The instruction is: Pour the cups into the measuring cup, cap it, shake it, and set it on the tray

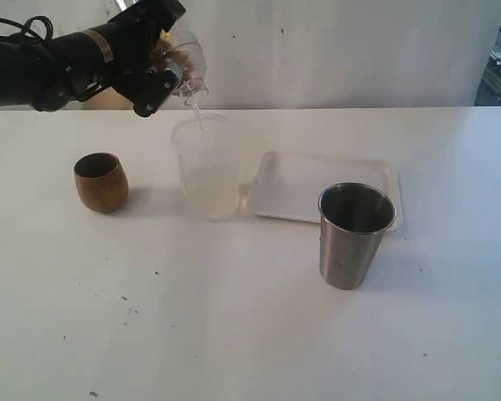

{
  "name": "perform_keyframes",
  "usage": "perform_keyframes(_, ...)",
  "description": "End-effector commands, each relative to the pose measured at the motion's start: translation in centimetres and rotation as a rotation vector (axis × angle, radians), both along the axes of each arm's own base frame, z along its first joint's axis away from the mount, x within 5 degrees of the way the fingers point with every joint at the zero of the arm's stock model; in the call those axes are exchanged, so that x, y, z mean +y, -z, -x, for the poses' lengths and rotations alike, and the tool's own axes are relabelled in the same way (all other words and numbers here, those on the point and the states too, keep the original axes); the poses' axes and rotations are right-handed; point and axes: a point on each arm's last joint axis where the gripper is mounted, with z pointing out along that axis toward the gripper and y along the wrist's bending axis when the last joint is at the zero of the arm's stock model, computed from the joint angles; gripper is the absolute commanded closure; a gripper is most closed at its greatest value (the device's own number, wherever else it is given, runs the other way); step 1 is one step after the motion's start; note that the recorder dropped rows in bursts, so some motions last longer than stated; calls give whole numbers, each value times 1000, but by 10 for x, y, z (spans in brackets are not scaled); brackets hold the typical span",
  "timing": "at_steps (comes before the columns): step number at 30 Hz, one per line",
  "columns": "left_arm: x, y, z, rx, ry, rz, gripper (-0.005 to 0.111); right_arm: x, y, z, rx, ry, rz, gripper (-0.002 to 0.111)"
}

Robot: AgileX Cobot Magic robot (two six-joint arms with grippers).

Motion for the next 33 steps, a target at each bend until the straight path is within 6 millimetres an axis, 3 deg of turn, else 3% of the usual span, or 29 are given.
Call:
perform_keyframes(1,-12,-15,5,-72,50,24,107,0,0,0,-7,3,-4,106)
perform_keyframes(33,-12,-10,5,-39,34,-42,107,0,0,0,-6,8,-23,106)
